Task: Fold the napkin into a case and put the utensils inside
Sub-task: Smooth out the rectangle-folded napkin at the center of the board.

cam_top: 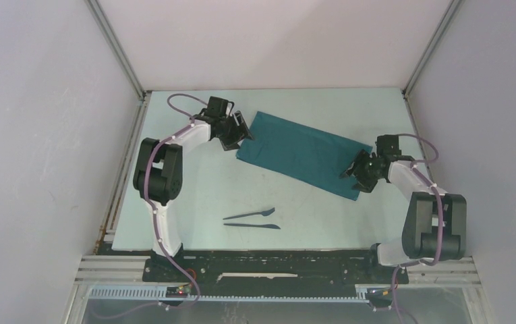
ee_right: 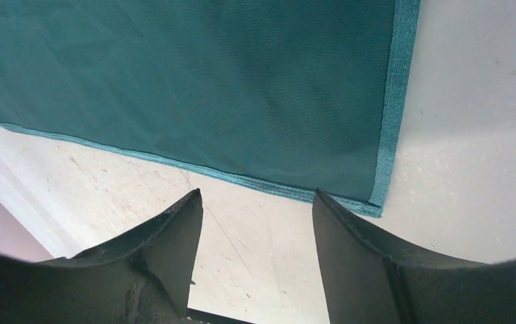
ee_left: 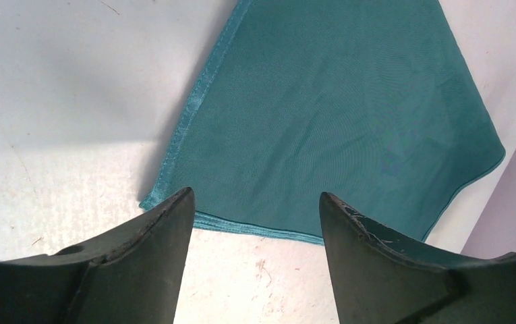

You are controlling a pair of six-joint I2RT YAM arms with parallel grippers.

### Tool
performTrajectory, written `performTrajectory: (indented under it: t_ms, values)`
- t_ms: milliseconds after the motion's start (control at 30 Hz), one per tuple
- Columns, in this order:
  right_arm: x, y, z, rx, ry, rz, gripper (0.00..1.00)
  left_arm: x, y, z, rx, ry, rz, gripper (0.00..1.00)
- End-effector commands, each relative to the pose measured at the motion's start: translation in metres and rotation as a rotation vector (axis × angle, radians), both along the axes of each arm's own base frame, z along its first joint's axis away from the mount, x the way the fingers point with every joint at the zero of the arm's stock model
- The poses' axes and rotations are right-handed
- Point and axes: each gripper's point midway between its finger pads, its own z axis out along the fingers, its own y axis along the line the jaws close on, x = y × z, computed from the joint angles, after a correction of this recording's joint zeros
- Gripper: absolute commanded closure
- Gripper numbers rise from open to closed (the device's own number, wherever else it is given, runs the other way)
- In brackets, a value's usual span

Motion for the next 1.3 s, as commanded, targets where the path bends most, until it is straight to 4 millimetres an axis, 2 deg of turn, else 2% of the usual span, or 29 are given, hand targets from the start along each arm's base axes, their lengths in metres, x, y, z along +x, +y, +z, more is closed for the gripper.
performTrajectory:
  t_ms: [0, 200, 300, 400, 433, 467, 500, 600, 733, 800, 833, 933, 1067, 1267]
  values:
    - [0.006, 0.000, -0.004, 0.014, 0.010, 0.006, 0.32, 0.005, -0.004, -0.004, -0.033, 0.000, 0.000, 0.26]
    - [0.002, -0.018, -0.023, -0.035, 0.052, -0.057, 0.32, -0.010, -0.001, -0.034, -0.030, 0.068, 0.018, 0.26]
    - [0.009, -0.024, -0.014, -0.052, 0.018, -0.072, 0.32, -0.015, 0.001, -0.030, -0.024, 0.062, 0.021, 0.25]
    - [0.030, -0.024, 0.016, -0.021, -0.089, -0.078, 0.31, -0.007, -0.006, 0.003, -0.068, -0.011, 0.007, 0.24]
    - [0.040, -0.025, 0.027, -0.007, -0.133, -0.084, 0.25, 0.000, -0.011, 0.020, -0.096, -0.061, -0.002, 0.23]
    - [0.051, -0.027, 0.038, 0.009, -0.181, -0.093, 0.05, 0.009, -0.018, 0.038, -0.131, -0.116, -0.016, 0.22]
    - [0.062, -0.029, 0.048, 0.034, -0.216, -0.105, 0.01, 0.017, -0.029, 0.058, -0.182, -0.175, -0.043, 0.22]
    - [0.098, -0.034, 0.071, 0.097, -0.318, -0.125, 0.00, 0.042, -0.057, 0.094, -0.349, -0.277, -0.062, 0.21]
    - [0.137, -0.034, 0.078, 0.219, -0.392, -0.129, 0.00, 0.077, -0.090, 0.115, -0.587, -0.357, -0.047, 0.17]
    - [0.157, -0.037, 0.081, 0.278, -0.452, -0.129, 0.00, 0.097, -0.099, 0.125, -0.680, -0.414, -0.025, 0.17]
    - [0.166, -0.038, 0.076, 0.305, -0.463, -0.130, 0.00, 0.106, -0.102, 0.127, -0.710, -0.435, -0.010, 0.17]
    - [0.187, -0.041, 0.075, 0.388, -0.512, -0.115, 0.00, 0.133, -0.107, 0.122, -0.740, -0.481, 0.054, 0.18]
    - [0.199, -0.047, 0.065, 0.451, -0.526, -0.118, 0.01, 0.164, -0.099, 0.103, -0.729, -0.511, 0.195, 0.23]
    - [0.202, -0.055, 0.054, 0.431, -0.505, -0.128, 0.01, 0.185, -0.087, 0.057, -0.739, -0.449, 0.373, 0.24]
